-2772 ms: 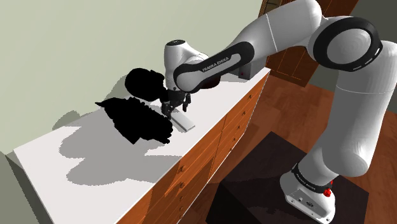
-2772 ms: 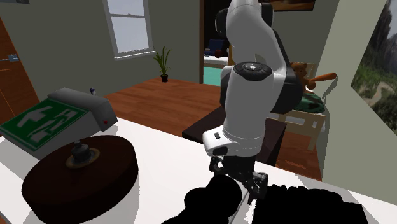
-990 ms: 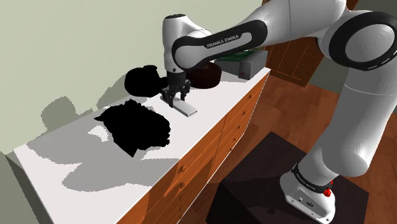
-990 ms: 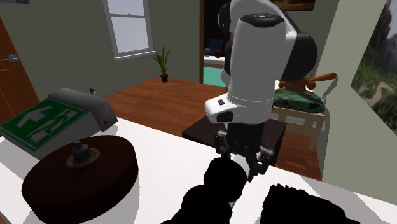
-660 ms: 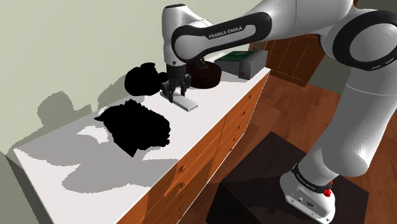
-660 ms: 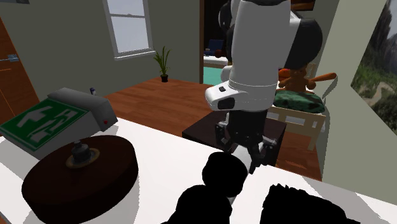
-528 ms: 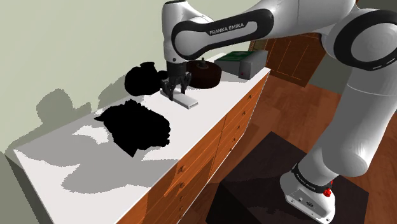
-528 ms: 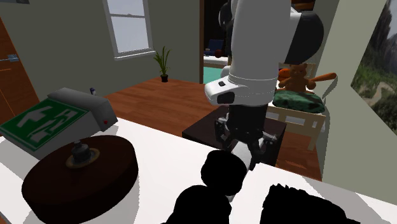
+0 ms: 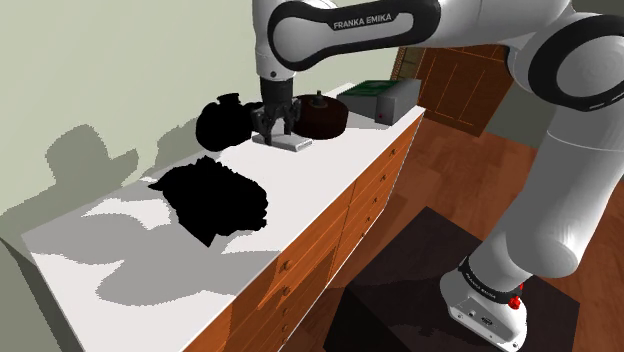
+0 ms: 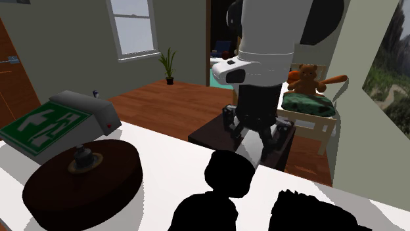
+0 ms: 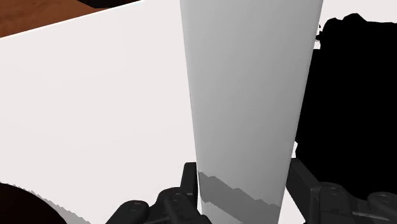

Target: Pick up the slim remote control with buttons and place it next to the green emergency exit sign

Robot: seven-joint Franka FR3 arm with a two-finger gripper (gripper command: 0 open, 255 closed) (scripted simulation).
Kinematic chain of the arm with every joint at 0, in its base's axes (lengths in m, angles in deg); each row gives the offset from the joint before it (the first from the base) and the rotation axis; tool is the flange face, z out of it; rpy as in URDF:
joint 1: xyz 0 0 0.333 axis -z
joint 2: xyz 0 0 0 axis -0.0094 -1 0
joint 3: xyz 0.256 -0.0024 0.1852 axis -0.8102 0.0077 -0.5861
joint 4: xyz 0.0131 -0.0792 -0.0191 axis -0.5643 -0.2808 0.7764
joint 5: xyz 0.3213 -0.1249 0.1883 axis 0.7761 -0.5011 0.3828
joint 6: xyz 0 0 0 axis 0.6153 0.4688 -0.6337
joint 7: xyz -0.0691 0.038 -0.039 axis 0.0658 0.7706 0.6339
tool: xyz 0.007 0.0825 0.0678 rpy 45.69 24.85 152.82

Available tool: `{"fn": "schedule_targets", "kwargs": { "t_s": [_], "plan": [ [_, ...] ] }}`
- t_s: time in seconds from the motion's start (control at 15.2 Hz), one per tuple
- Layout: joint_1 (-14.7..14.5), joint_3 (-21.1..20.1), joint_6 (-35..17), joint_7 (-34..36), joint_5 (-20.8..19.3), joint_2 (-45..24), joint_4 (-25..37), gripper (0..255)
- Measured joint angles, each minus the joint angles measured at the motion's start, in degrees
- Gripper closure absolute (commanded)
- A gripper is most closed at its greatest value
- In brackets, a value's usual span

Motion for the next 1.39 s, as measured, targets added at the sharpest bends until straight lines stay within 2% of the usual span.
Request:
{"fn": "schedule_targets", "kwargs": {
  "t_s": [0.66, 1.39],
  "plan": [
    [0.14, 0.05, 6.66, -0.74, 0.22, 0.38, 6.33, 255],
    [9.15, 5.76, 3.9, -15.32, 3.33, 9.58, -4.96, 255]
  ]
}}
